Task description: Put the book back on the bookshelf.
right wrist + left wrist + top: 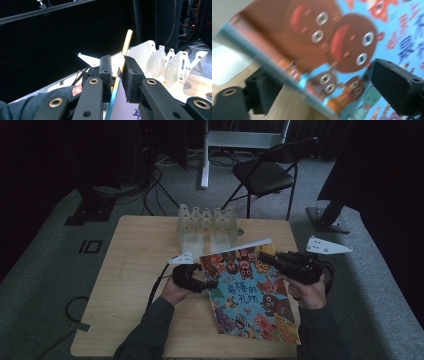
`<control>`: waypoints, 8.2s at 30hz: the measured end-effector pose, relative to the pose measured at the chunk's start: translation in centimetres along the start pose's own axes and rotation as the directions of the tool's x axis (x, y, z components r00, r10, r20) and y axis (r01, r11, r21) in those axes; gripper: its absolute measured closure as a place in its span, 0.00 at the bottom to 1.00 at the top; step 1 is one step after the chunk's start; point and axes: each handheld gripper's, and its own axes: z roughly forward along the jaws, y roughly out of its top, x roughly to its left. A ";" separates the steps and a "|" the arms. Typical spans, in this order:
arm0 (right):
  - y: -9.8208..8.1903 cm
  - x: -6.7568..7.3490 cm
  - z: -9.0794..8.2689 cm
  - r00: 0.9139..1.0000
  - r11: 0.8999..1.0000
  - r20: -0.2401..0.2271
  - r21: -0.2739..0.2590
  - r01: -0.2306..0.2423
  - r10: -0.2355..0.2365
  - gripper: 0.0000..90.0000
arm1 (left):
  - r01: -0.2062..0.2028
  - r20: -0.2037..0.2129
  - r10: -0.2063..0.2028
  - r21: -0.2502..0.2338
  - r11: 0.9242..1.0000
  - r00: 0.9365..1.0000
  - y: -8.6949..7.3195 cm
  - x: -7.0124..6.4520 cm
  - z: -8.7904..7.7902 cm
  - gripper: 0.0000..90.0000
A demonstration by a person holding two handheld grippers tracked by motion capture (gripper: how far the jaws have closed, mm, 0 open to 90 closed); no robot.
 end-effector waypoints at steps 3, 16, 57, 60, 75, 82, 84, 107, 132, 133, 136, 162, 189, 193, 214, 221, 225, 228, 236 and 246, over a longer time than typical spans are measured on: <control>-0.1 -0.1 -0.2 1.000 1.000 0.012 -0.003 0.008 -0.008 0.87 | 0.005 0.004 -0.005 0.004 1.000 1.000 0.1 0.1 -0.1 0.17; -0.5 -1.3 -1.1 0.987 0.994 0.125 0.059 0.095 -0.102 0.87 | 0.040 -0.013 -0.040 -0.022 0.999 0.999 0.4 0.1 -0.5 0.30; -3.2 -3.4 -0.7 0.865 0.983 0.480 0.164 0.077 -0.148 0.40 | -0.159 -0.100 0.146 -0.148 0.976 0.984 4.4 -3.5 -4.7 0.81; -3.3 -3.5 -0.5 0.857 0.981 0.491 0.177 0.080 -0.158 0.38 | -0.203 -0.117 0.187 -0.144 0.969 0.975 4.6 -4.0 -4.8 0.83; -3.5 -3.9 -1.0 0.869 0.977 0.464 0.193 0.091 -0.173 0.36 | -0.259 -0.081 0.249 -0.155 0.953 0.965 4.1 -5.2 -4.7 0.85; -3.8 -4.1 -1.5 0.888 0.980 0.431 0.178 0.090 -0.159 0.37 | -0.255 -0.039 0.253 -0.189 0.948 0.967 3.9 -5.6 -4.2 0.67; -3.9 -4.2 -1.6 0.888 0.980 0.431 0.175 0.091 -0.159 0.37 | -0.258 -0.041 0.254 -0.190 0.947 0.966 3.8 -5.6 -4.1 0.67; -4.4 -4.6 -2.5 0.893 0.984 0.427 0.161 0.079 -0.142 0.38 | -0.241 -0.012 0.244 -0.192 0.951 0.970 3.6 -5.7 -2.6 0.64; -5.6 -5.4 -4.4 0.885 0.990 0.455 0.138 0.042 -0.101 0.38 | -0.231 -0.014 0.232 -0.176 0.957 0.973 3.8 -6.5 -1.0 0.48; -5.7 -5.5 -4.5 0.885 0.990 0.456 0.137 0.039 -0.098 0.38 | -0.234 -0.021 0.234 -0.172 0.957 0.972 3.8 -6.6 -0.9 0.48; -5.9 -5.6 -4.6 0.884 0.990 0.458 0.136 0.034 -0.093 0.38 | -0.249 -0.033 0.247 -0.175 0.953 0.969 3.8 -6.8 -0.8 0.48; -12.3 -7.7 -3.9 0.856 0.981 0.517 0.173 -0.084 -0.018 0.38 | -0.274 -0.115 0.254 -0.220 0.936 0.960 3.3 -6.5 0.6 0.64; -18.2 -8.9 -2.1 0.828 0.955 0.558 0.276 -0.112 -0.065 0.38 | -0.276 -0.163 0.244 -0.218 0.936 0.956 1.6 -6.0 1.4 0.65; -18.7 -9.1 -2.0 0.827 0.952 0.559 0.281 -0.120 -0.061 0.38 | -0.258 -0.159 0.227 -0.216 0.942 0.961 1.1 -5.6 1.7 0.66; -20.0 -9.8 -1.8 0.822 0.943 0.567 0.301 -0.141 -0.058 0.38 | -0.290 -0.118 0.271 -0.188 0.938 0.955 -0.6 -5.6 2.4 0.88; -20.3 -10.1 -1.8 0.820 0.939 0.570 0.307 -0.152 -0.053 0.38 | -0.233 -0.067 0.223 -0.213 0.949 0.972 -1.2 -5.2 2.9 0.79; -20.6 -10.3 -1.8 0.820 0.936 0.571 0.313 -0.160 -0.051 0.38 | -0.227 -0.069 0.218 -0.205 0.952 0.974 -1.8 -5.2 3.3 0.79; -20.7 -10.4 -1.7 0.818 0.934 0.573 0.317 -0.164 -0.052 0.38 | -0.224 -0.084 0.211 -0.207 0.952 0.974 -2.0 -5.2 3.4 0.82; -21.1 -10.5 -1.6 0.814 0.926 0.578 0.338 -0.169 -0.063 0.38 | -0.270 -0.098 0.255 -0.186 0.945 0.962 -2.1 -6.0 3.4 0.87; -21.7 -10.5 -1.0 0.804 0.906 0.586 0.390 -0.165 -0.106 0.36 | -0.285 -0.150 0.260 -0.183 0.941 0.954 -2.2 -6.7 3.4 0.89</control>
